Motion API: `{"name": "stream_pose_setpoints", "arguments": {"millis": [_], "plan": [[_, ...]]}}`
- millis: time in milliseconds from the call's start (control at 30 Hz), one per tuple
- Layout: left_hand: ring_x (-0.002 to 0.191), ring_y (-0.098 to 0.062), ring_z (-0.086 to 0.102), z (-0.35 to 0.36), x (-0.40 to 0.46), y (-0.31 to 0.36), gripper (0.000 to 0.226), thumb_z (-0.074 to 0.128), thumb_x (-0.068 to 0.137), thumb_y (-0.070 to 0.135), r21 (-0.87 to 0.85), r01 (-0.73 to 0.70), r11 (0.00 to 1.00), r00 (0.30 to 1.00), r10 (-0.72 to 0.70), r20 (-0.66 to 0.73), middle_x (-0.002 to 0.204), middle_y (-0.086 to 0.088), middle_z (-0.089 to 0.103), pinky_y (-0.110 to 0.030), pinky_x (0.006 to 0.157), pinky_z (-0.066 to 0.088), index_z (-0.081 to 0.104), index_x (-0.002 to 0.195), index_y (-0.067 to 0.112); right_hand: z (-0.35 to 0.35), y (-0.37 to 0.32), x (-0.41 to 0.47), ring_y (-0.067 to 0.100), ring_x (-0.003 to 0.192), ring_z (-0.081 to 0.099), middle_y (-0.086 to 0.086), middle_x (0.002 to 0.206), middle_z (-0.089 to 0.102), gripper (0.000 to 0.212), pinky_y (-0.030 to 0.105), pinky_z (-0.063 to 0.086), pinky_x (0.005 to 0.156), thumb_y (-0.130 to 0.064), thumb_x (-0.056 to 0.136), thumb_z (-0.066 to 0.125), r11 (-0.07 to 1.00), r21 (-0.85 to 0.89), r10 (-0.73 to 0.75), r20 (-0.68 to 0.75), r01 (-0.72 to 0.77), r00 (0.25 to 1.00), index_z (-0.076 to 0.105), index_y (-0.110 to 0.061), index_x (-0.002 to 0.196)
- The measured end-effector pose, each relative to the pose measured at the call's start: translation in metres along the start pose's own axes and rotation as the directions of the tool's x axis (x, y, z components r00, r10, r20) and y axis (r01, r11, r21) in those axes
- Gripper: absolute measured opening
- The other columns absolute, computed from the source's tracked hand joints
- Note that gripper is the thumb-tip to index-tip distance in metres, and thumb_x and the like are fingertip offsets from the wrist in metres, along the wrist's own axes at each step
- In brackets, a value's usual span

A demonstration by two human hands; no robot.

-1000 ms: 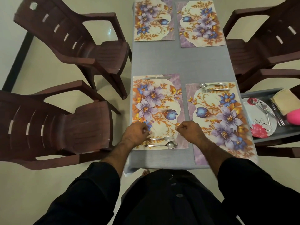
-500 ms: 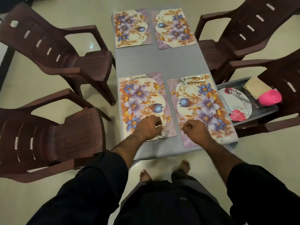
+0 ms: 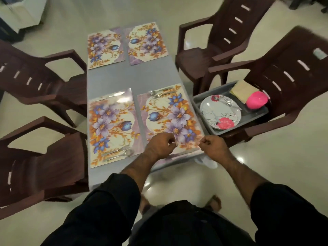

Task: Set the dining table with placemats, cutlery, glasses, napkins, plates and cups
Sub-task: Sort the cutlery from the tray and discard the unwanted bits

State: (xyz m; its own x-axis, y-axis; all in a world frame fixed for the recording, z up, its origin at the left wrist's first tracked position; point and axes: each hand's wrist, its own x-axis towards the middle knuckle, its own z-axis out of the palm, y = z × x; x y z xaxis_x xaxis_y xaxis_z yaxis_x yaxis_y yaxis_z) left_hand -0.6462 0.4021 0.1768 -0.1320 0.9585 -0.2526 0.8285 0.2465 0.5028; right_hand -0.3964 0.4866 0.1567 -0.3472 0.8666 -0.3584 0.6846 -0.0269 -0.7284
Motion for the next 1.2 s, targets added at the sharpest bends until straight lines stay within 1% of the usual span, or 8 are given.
{"name": "stream_pose_setpoints", "arguments": {"millis": [100, 233, 467, 633, 700, 867, 1067, 1200], "plan": [[0.093, -0.026, 0.067, 0.017, 0.02, 0.049, 0.012, 0.07, 0.095, 0.033, 0.008, 0.013, 1.0, 1.0, -0.013, -0.017, 0.099, -0.001, 0.075, -0.037, 0.078, 0.053, 0.071, 0.094, 0.021, -0.055, 0.04, 0.001, 0.017, 0.067, 0.07, -0.004, 0.067, 0.073, 0.021, 0.031, 0.056, 0.068, -0.034, 0.088, 0.079, 0.999, 0.009, 0.047, -0.033, -0.047, 0.998, 0.073, -0.02, 0.074], [0.091, -0.022, 0.069, 0.033, 0.05, 0.101, 0.013, 0.07, 0.094, 0.037, -0.015, 0.02, 1.0, 1.0, -0.02, -0.014, 0.098, 0.003, 0.076, -0.037, 0.079, 0.056, 0.073, 0.096, 0.024, -0.112, 0.071, 0.01, 0.013, 0.062, 0.068, -0.006, 0.064, 0.072, 0.026, 0.029, 0.055, 0.069, -0.033, 0.09, 0.08, 0.998, 0.003, 0.061, -0.089, -0.061, 0.994, 0.069, -0.023, 0.068], [0.089, -0.022, 0.067, 0.076, 0.114, 0.151, 0.022, 0.072, 0.096, 0.042, -0.056, -0.024, 0.998, 0.999, 0.026, 0.026, 0.096, 0.0, 0.075, -0.037, 0.078, 0.056, 0.074, 0.095, 0.02, -0.15, 0.108, 0.045, 0.018, 0.064, 0.07, -0.006, 0.065, 0.072, 0.024, 0.038, 0.061, 0.072, -0.034, 0.091, 0.078, 0.993, 0.027, 0.112, -0.06, -0.111, 0.992, 0.07, -0.021, 0.072], [0.09, -0.021, 0.068, 0.107, 0.173, 0.174, 0.017, 0.07, 0.094, 0.044, -0.121, 0.019, 0.992, 0.989, -0.001, 0.145, 0.097, 0.002, 0.075, -0.035, 0.079, 0.056, 0.068, 0.091, 0.027, -0.181, 0.137, 0.078, 0.019, 0.069, 0.071, -0.004, 0.069, 0.072, 0.02, 0.044, 0.062, 0.076, -0.033, 0.09, 0.079, 0.987, -0.009, 0.16, -0.018, -0.161, 0.987, 0.072, -0.023, 0.074], [0.092, -0.022, 0.069, 0.116, 0.201, 0.18, 0.016, 0.068, 0.091, 0.044, -0.118, 0.036, 0.992, 0.98, -0.012, 0.197, 0.096, 0.004, 0.075, -0.036, 0.08, 0.057, 0.067, 0.09, 0.028, -0.2, 0.147, 0.098, 0.018, 0.07, 0.071, -0.007, 0.069, 0.071, 0.018, 0.046, 0.062, 0.076, -0.034, 0.089, 0.078, 0.983, -0.007, 0.182, -0.046, -0.183, 0.982, 0.073, -0.025, 0.075], [0.091, -0.022, 0.067, 0.123, 0.261, 0.192, 0.02, 0.07, 0.089, 0.046, -0.076, 0.068, 0.995, 0.938, -0.038, 0.343, 0.094, 0.005, 0.073, -0.036, 0.081, 0.057, 0.069, 0.092, 0.027, -0.236, 0.153, 0.155, 0.015, 0.062, 0.063, -0.003, 0.061, 0.067, 0.028, 0.035, 0.052, 0.068, -0.026, 0.092, 0.077, 0.97, 0.012, 0.242, -0.116, -0.242, 0.963, 0.068, -0.019, 0.067], [0.105, -0.026, 0.068, 0.147, 0.323, 0.183, 0.018, 0.068, 0.089, 0.045, -0.015, 0.222, 0.975, 0.878, -0.193, 0.438, 0.111, -0.001, 0.075, -0.037, 0.09, 0.056, 0.069, 0.097, 0.029, -0.225, 0.164, 0.23, 0.01, 0.07, 0.069, -0.009, 0.07, 0.072, 0.02, 0.029, 0.055, 0.07, -0.028, 0.093, 0.075, 0.957, -0.065, 0.283, 0.022, -0.282, 0.959, 0.072, -0.021, 0.074], [0.113, -0.029, 0.067, 0.189, 0.363, 0.172, 0.03, 0.066, 0.095, 0.046, -0.001, 0.333, 0.943, 0.857, -0.303, 0.417, 0.123, -0.004, 0.074, -0.033, 0.089, 0.051, 0.071, 0.116, 0.025, -0.21, 0.2, 0.301, 0.014, 0.074, 0.07, -0.007, 0.076, 0.072, 0.012, 0.032, 0.055, 0.07, -0.027, 0.091, 0.074, 0.96, -0.13, 0.267, 0.175, -0.247, 0.948, 0.073, -0.02, 0.081]]}}
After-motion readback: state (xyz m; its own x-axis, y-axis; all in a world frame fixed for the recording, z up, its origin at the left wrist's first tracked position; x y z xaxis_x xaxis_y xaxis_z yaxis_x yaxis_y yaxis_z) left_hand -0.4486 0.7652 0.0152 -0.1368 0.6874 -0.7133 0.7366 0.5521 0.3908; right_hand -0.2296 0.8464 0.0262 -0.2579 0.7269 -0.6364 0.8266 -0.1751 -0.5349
